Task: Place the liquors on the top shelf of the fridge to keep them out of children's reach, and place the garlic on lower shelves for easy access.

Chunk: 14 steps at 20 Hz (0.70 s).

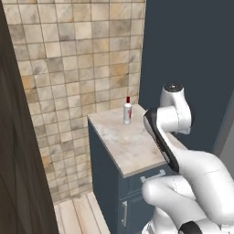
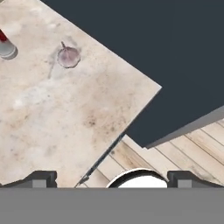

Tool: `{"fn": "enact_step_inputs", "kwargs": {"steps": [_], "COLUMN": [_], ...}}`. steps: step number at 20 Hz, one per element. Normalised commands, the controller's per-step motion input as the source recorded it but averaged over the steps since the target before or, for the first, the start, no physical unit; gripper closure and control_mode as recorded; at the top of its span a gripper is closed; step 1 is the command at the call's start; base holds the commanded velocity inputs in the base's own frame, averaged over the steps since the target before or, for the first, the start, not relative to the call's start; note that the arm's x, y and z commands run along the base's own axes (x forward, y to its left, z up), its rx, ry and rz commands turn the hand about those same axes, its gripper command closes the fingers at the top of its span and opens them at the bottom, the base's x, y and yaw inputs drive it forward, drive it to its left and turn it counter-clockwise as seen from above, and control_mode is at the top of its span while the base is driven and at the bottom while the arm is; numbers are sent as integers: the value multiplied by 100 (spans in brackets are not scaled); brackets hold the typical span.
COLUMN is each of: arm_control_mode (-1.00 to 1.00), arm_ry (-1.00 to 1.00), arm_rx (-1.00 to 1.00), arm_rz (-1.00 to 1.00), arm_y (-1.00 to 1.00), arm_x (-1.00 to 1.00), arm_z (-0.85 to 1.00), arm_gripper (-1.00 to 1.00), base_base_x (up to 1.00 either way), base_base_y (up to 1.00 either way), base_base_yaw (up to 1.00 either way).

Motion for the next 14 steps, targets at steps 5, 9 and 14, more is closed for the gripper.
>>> {"fn": "enact_step_inputs", "kwargs": {"steps": [5,9,14], "arm_control_mode": [-100,-100,-100], "arm_ry": [13,8,2], "arm_rx": [0,0,0], "arm_rz": [-9,-8,-6], "arm_y": [-8,-5,-11], "arm_x": [42,34,35], "arm_z": [-21,-30,-40], "arm_gripper": [-100,-100,-100], "base_base_x": [0,0,0], "base_base_y": [0,0,0], "base_base_yaw": [0,0,0]}}
